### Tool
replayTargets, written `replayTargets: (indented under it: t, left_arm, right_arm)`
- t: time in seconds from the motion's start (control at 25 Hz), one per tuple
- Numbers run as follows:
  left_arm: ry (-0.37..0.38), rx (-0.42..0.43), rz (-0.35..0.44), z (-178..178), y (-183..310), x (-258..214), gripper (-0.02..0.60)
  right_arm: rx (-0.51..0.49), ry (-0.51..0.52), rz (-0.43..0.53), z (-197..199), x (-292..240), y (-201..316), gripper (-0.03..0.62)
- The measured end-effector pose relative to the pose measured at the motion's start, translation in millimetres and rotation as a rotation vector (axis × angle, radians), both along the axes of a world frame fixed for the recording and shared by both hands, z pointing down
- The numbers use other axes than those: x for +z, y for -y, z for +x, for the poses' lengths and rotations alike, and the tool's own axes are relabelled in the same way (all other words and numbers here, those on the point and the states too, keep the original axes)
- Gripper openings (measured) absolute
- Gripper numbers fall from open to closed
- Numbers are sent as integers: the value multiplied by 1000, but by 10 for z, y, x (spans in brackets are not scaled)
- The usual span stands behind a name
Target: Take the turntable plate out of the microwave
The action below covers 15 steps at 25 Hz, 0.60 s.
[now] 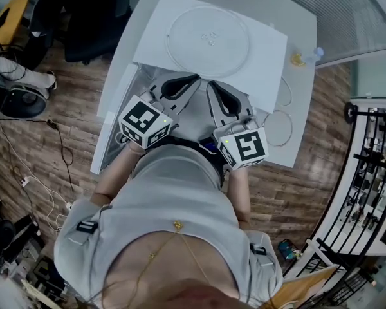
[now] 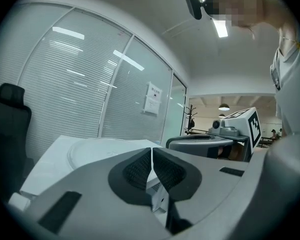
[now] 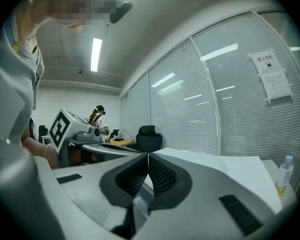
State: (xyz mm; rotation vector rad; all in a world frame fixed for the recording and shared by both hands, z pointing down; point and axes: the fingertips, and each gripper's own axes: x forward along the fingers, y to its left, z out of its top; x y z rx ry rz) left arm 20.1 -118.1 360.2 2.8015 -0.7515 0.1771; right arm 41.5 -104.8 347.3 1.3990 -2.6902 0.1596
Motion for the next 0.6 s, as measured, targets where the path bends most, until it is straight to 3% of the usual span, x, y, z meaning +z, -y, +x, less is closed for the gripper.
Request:
replayTargets:
  t: [0.2,0.6]
  left_arm:
    - [-23,16,35,57,7,-138,35]
    - [-38,3,111,173,-187,-378,34]
  right_arm:
    - [-46,-13,68,-9,-165,-3,17]
    - [-36,32,129,89,-352,-162,17]
